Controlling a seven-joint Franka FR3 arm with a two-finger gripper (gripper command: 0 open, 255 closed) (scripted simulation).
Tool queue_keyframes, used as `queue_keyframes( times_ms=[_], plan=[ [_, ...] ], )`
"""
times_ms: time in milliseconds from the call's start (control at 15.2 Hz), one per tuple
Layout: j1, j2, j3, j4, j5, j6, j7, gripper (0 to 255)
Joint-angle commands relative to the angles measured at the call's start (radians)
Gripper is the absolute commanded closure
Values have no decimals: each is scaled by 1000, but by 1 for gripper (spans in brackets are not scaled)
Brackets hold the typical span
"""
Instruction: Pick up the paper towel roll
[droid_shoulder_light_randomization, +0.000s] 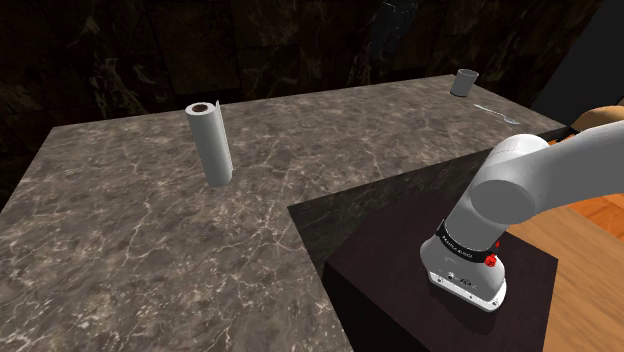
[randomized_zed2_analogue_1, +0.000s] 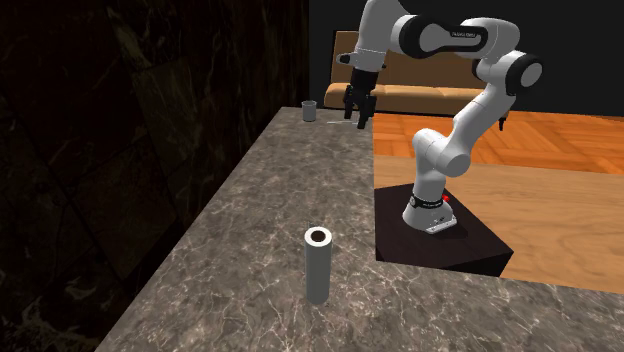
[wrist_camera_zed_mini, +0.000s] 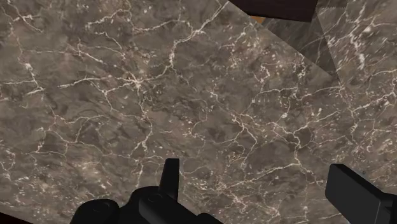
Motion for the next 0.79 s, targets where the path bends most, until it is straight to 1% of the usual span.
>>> queue_keyframes(
  times_ms=[0, 330, 726],
  plan=[
    [0, 0, 0, 0, 0, 0, 0, 0],
    [9, 52, 129, 5, 49, 59, 177, 0],
    [8, 168, 282, 65, 78, 129, 390, 0]
  ],
)
